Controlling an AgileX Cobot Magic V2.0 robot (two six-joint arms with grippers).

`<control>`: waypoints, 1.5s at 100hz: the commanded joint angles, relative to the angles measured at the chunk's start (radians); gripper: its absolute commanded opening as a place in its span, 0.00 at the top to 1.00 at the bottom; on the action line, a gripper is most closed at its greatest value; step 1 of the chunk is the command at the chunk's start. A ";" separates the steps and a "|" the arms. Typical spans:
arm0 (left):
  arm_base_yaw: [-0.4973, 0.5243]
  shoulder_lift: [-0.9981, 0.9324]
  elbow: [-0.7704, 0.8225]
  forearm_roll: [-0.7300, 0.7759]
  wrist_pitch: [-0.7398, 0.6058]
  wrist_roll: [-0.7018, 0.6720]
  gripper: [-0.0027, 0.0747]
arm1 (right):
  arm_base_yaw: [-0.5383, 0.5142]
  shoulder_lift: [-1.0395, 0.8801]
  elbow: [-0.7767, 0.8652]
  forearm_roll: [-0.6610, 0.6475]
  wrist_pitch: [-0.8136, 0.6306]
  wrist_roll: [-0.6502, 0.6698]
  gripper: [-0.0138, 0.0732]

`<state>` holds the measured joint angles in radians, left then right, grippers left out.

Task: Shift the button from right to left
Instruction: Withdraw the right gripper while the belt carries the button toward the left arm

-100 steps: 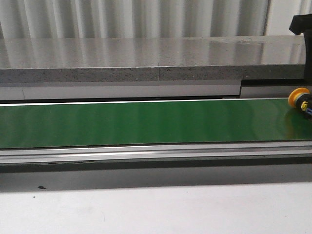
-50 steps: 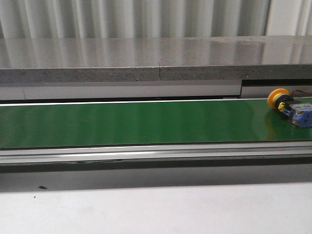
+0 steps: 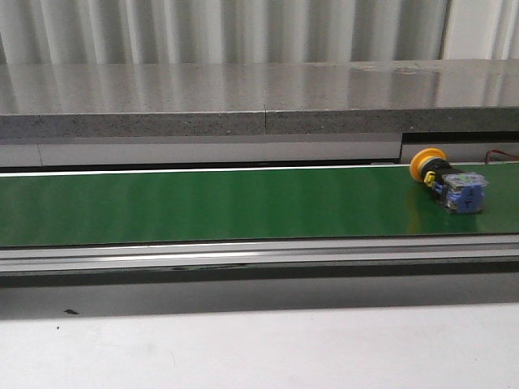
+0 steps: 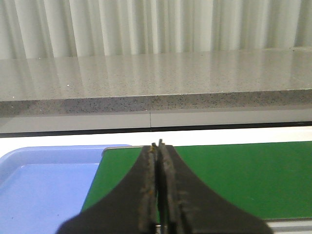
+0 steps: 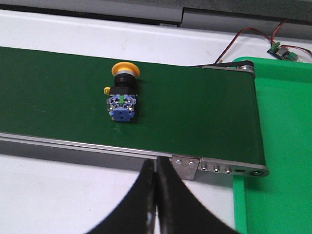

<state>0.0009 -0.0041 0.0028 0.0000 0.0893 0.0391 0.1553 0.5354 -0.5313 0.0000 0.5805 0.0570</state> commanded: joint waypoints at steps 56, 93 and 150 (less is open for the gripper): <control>0.001 -0.033 0.039 -0.008 -0.089 -0.010 0.99 | 0.002 -0.329 0.146 -0.013 -0.115 -0.011 0.92; 0.001 -0.023 -0.053 -0.015 -0.058 -0.010 0.99 | 0.002 -0.329 0.146 -0.013 -0.119 -0.011 0.92; 0.001 0.406 -0.480 -0.104 0.345 0.003 0.99 | 0.002 -0.329 0.146 -0.013 -0.119 -0.011 0.92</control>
<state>0.0009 0.3205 -0.3852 -0.0897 0.4128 0.0391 0.1553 0.1975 -0.3622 0.0000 0.5457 0.0570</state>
